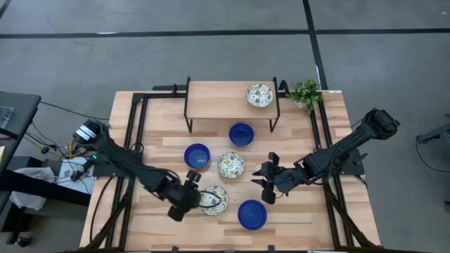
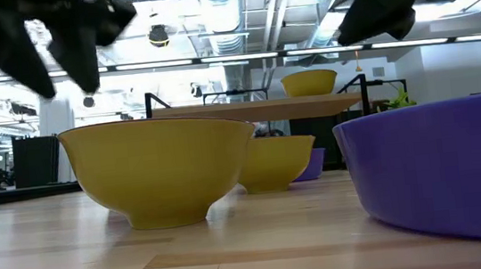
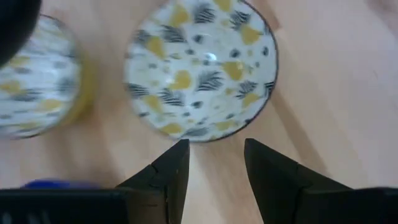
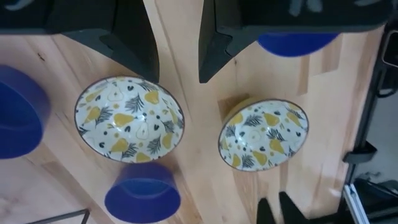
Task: Pick & Place Mini bowls
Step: Stack the bottom yellow patterned bowl on the yellow patterned bowl on the shelf
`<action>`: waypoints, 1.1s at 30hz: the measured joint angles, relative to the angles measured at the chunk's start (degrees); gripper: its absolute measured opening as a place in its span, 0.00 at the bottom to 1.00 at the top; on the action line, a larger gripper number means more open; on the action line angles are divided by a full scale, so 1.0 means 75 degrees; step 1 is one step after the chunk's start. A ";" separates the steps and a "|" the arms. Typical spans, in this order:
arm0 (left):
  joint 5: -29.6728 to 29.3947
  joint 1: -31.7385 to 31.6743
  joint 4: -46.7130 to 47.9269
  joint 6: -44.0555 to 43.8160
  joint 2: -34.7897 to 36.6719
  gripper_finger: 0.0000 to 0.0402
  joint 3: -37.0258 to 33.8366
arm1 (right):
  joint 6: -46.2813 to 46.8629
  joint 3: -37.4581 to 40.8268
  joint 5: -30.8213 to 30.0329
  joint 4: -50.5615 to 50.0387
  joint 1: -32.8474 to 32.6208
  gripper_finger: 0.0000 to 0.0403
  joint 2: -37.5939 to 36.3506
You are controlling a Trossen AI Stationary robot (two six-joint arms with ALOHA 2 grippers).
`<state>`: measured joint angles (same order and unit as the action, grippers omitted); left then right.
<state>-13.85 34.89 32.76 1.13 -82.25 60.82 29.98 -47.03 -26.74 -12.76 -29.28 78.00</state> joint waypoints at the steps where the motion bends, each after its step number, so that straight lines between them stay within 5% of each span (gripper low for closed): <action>1: 0.0246 -0.0071 -0.0039 0.0035 -0.0166 0.38 0.0037 | 0.0003 0.0000 -0.0002 -0.0077 0.0000 0.25 0.0000; 10: 0.0622 0.0069 -0.0105 0.1153 -0.0833 0.38 0.0075 | -0.0005 -0.0003 -0.0003 -0.0299 0.0000 0.25 0.0000; 19: -0.0175 0.0260 -0.0146 0.2356 -0.0846 0.38 0.0072 | -0.0079 -0.0003 -0.0020 -0.0299 0.0006 0.25 -0.0003; 33: -0.0217 0.0179 -0.0364 0.3794 -0.0846 0.38 -0.0113 | -0.0079 -0.0003 -0.0026 -0.0296 0.0006 0.25 0.0000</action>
<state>-15.48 36.23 30.03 29.58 -88.60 59.98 29.39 -47.05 -26.94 -14.98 -29.23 78.00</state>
